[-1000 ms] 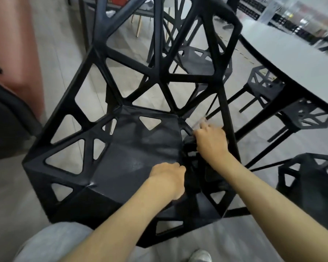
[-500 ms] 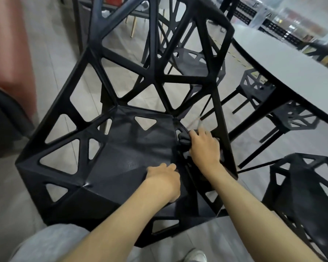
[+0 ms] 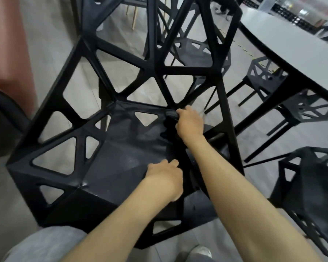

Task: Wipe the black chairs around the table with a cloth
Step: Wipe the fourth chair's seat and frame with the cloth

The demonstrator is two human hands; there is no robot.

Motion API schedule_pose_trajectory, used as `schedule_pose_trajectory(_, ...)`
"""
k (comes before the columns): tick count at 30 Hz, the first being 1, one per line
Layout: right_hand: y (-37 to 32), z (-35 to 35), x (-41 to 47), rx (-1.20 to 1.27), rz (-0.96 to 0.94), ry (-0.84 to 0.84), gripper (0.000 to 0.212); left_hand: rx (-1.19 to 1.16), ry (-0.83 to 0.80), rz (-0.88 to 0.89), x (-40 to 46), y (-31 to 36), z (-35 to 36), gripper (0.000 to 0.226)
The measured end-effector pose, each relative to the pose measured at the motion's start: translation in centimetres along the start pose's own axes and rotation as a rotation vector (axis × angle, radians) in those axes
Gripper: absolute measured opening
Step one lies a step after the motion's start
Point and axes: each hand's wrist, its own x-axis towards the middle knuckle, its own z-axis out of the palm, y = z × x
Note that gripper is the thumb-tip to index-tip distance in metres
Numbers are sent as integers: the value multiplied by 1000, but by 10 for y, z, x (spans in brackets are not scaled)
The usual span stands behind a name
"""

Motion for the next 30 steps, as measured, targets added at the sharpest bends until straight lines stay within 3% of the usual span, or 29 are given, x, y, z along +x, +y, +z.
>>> schedule_pose_trajectory(6, 32, -19, -87, -150, -126, -69, 37, 11, -56, 20, -4, -3, 7, 67)
schedule_pose_trajectory(11, 43, -28, -98, -152, 144, 52, 32, 19, -57, 28, -7, -4, 9, 70)
schedule_pose_trajectory(17, 19, -14, -108, -135, -55, -51, 36, 20, -75, 28, -6, -3, 6, 69)
schedule_pose_trajectory(23, 49, -34, -114, -98, 179, 45, 38, 12, -77, 52, -4, -11, 6, 67)
schedule_pose_trajectory(30, 32, -43, -196, -200, 9, -95, 36, 2, -36, 44, -4, -10, 7, 62)
